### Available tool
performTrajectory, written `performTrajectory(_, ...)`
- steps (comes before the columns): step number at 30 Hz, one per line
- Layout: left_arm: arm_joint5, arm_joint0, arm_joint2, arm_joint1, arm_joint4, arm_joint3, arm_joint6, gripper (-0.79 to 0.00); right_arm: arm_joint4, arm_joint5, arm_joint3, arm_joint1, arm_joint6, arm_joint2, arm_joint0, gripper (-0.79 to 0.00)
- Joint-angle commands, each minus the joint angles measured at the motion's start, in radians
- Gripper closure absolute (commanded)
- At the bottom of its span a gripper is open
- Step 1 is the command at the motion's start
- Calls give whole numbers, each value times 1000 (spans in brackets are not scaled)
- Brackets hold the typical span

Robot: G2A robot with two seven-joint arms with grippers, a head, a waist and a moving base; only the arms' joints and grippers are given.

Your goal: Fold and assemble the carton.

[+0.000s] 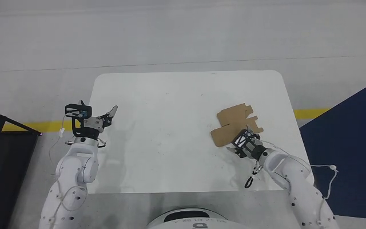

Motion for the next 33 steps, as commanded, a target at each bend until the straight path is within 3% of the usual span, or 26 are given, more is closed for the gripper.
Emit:
performTrajectory(1,0,0,0,0,0,0,0,-785,3,26,-3,-2,-13,-11,0,-785)
performTrajectory(19,0,0,0,0,0,0,0,-785,-103,230,19,-21,-1,-151,41,-785)
performTrajectory(25,0,0,0,0,0,0,0,-785,-97,275,38,-19,3,-106,43,-785)
performTrajectory(33,0,0,0,0,0,0,0,-785,34,296,38,-11,29,54,34,-785)
